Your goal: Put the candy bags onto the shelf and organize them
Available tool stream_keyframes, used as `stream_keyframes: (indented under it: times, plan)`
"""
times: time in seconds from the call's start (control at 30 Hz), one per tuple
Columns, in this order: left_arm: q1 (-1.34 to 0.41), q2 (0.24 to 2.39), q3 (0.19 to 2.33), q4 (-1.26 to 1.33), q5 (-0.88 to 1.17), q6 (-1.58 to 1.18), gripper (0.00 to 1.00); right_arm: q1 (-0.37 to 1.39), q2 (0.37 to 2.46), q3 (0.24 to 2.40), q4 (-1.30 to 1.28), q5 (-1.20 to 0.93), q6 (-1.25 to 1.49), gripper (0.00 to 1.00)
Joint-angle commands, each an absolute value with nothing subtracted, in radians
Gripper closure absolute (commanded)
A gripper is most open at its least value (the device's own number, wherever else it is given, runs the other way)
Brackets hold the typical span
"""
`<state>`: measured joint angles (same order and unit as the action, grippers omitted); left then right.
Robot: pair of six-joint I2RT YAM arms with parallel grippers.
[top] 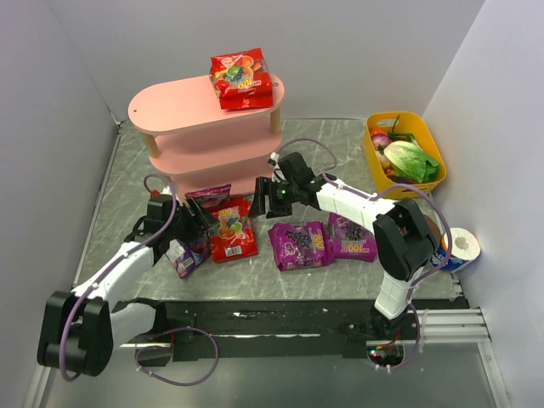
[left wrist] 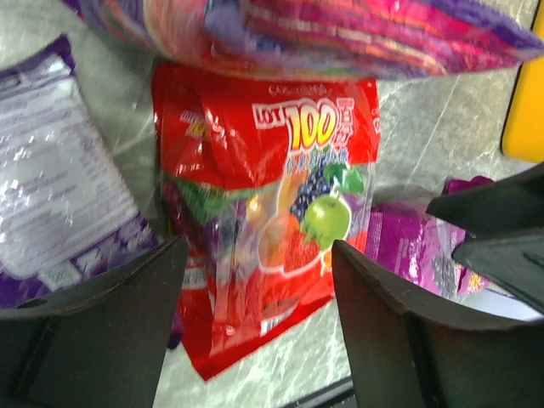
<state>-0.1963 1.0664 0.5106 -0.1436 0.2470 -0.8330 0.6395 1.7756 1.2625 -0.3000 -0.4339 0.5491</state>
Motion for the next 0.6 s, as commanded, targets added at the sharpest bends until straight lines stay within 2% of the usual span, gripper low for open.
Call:
stream_keyframes:
  times: [0.0, 0.27, 0.37, 0.4, 0.47, 0.5, 0.57]
  plan:
    - [-0.206, 1.115, 0.485, -0.008, 0.273, -0.839, 0.27, 0.647, 1.752, 1.275, -0.307, -0.425, 0.54, 0.23]
    - [-0.239, 1.219, 0.453, 0.097, 0.279, -0.854, 0.4, 0.647, 1.749, 1.275, -0.334, -0.416, 0.531, 0.23]
    - [-0.253, 1.236, 0.459, 0.091, 0.272, -0.848, 0.54, 0.647, 1.752, 1.278, -0.342, -0.413, 0.531, 0.23]
    - [-0.258, 1.236, 0.462, 0.087, 0.272, -0.847, 0.64, 0.647, 1.75, 1.276, -0.344, -0.411, 0.528, 0.23]
    - [-0.259, 1.238, 0.469, 0.078, 0.27, -0.842, 0.74, 0.647, 1.746, 1.273, -0.347, -0.405, 0.528, 0.23]
    - [-0.262, 1.235, 0.474, 0.072, 0.268, -0.839, 0.83, 0.647, 1.744, 1.272, -0.347, -0.403, 0.528, 0.23]
    - [-0.265, 1.226, 0.485, 0.058, 0.273, -0.833, 0.91, 0.647, 1.738, 1.269, -0.354, -0.399, 0.528, 0.24]
